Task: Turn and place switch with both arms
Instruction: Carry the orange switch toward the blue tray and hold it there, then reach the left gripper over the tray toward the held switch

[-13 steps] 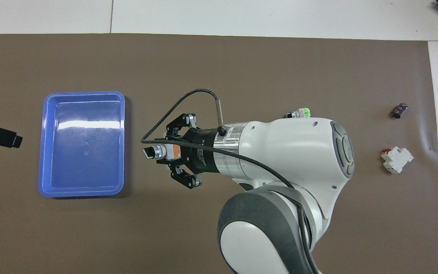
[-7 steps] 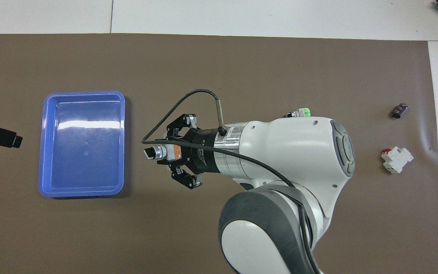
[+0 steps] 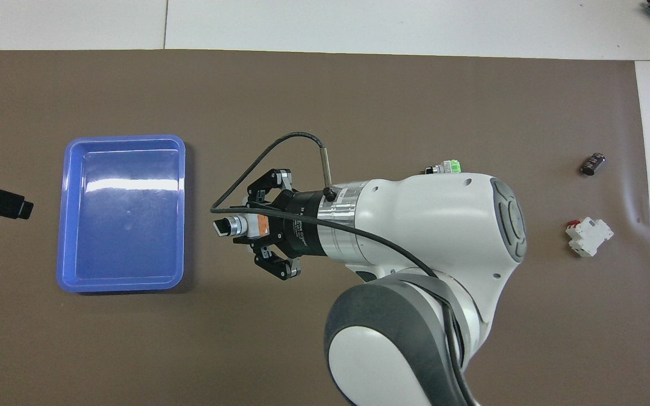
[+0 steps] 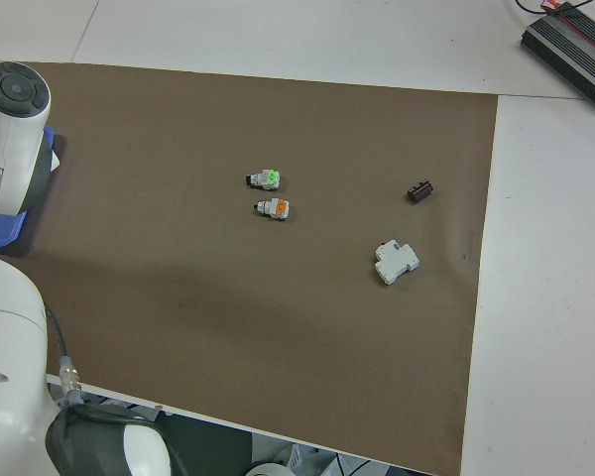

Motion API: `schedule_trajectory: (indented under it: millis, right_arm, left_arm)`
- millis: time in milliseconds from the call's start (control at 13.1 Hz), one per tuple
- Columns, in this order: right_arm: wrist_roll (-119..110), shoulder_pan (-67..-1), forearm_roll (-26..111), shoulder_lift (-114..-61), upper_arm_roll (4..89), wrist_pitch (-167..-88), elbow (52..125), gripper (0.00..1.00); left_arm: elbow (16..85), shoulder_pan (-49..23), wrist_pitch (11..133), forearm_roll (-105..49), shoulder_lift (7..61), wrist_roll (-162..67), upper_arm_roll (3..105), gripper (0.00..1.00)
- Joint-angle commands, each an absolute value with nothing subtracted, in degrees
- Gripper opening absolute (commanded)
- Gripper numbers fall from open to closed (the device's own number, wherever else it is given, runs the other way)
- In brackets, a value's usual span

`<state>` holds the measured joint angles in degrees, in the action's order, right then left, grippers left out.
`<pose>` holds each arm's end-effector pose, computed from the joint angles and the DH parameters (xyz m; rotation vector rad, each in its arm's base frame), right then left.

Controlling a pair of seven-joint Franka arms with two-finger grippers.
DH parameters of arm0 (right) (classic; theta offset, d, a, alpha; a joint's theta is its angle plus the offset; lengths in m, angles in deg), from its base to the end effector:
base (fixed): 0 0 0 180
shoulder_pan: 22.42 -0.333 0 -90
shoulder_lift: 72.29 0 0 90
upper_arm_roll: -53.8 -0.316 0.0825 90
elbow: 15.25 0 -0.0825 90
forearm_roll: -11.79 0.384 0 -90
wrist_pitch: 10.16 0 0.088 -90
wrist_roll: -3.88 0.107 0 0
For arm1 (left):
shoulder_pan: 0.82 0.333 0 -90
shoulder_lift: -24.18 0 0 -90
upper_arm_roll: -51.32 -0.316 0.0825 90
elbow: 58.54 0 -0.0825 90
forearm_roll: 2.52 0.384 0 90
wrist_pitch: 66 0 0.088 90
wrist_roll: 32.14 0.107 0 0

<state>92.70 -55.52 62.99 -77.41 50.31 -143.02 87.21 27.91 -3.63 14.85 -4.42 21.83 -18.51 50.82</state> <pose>0.4969 0.3853 0.5507 -1.7979 1.5114 0.6319 0.5242 -0.0250 0.6619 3.0709 -0.4368 -0.0825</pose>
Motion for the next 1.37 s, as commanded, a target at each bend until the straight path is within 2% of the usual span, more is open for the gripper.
schedule_trajectory:
  millis: [0,913,1293]
  right_arm:
    - [93.4,-54.9,63.5,-77.5,50.1,-141.8,86.4,0.0]
    - [93.4,-54.9,63.5,-77.5,50.1,-141.8,86.5,0.0]
    - [93.4,-54.9,63.5,-77.5,50.1,-141.8,86.5,0.0]
  left_arm:
    - [29.4,-3.9,14.6,-4.5,20.4,-18.4,50.4,1.0]
    - [28.7,-4.9,13.8,-4.6,20.2,-18.9,51.1,1.0]
    - [28.7,-4.8,13.3,-12.8,20.1,-23.9,51.4,1.0]
